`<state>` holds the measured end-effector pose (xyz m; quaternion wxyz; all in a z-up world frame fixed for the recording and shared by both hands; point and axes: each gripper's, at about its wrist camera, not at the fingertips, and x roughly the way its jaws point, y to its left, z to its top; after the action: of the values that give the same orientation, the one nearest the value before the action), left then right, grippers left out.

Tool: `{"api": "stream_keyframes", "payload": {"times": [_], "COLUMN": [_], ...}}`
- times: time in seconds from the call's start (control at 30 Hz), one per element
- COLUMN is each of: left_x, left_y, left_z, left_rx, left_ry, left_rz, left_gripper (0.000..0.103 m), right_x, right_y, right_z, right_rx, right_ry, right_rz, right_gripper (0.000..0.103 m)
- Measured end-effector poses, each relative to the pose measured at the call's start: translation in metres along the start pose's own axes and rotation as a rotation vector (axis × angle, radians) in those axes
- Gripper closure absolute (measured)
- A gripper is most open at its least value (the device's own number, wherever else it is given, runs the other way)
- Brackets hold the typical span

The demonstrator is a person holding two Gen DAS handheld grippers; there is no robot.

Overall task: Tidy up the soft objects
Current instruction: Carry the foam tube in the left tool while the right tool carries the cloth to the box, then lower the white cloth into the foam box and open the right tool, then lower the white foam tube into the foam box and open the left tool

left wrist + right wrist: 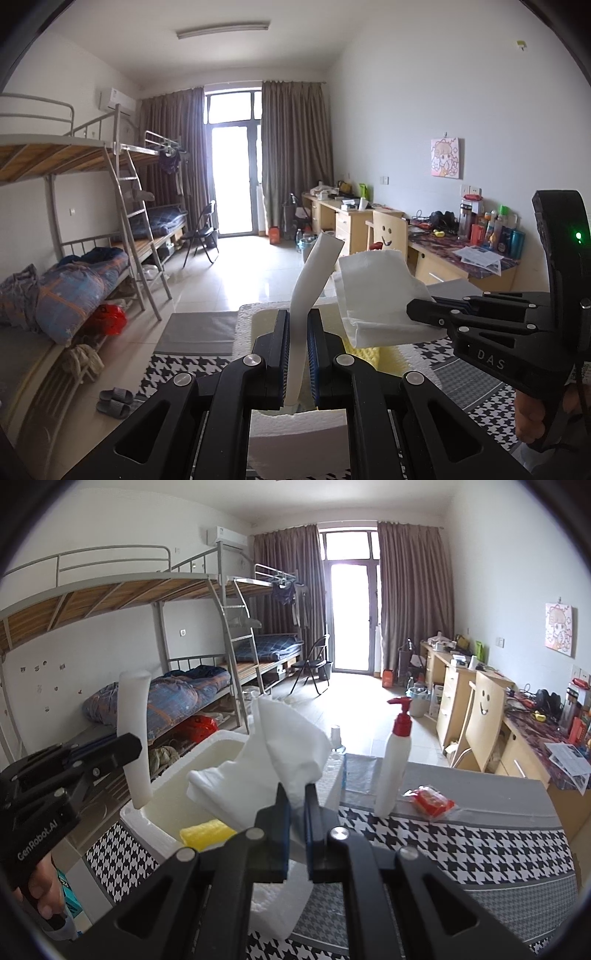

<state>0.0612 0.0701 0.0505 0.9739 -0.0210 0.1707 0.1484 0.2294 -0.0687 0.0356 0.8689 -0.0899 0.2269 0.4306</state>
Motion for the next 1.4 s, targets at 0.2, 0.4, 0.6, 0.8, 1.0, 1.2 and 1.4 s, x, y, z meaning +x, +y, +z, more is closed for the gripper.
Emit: {"api": "stream_keyframes", "payload": {"times": [0.2,0.4,0.6,0.8,1.0,1.2,1.4], "left_x": [0.001,0.000,-0.001,0.000,0.001,0.003,0.004], "left_y": [0.008,0.014,0.017,0.022,0.027,0.029,0.028], "left_z": [-0.002,-0.004,-0.005,-0.008,-0.009,-0.009,-0.009], "left_rx": [-0.013,-0.023,-0.027,-0.032,-0.041,-0.051,-0.046], "left_ry": [0.004,0.004,0.004,0.002,0.005,0.010,0.012], "left_rz": [0.018,0.034,0.038,0.042,0.044,0.040,0.030], "left_gripper": [0.093,0.093,0.093,0.093,0.093,0.093,0.093], "right_x": [0.010,0.017,0.025,0.033,0.043,0.045,0.038], "right_y": [0.004,0.010,0.018,0.022,0.023,0.024,0.025], "right_z": [0.005,0.007,0.011,0.012,0.012,0.010,0.010], "right_rx": [0.000,-0.014,-0.029,-0.030,-0.012,-0.005,-0.013], "right_ry": [0.015,0.028,0.036,0.049,0.070,0.071,0.064], "right_rz": [0.018,0.029,0.042,0.046,0.068,0.093,0.091], "right_gripper": [0.094,0.094,0.094,0.094,0.090,0.027,0.027]}}
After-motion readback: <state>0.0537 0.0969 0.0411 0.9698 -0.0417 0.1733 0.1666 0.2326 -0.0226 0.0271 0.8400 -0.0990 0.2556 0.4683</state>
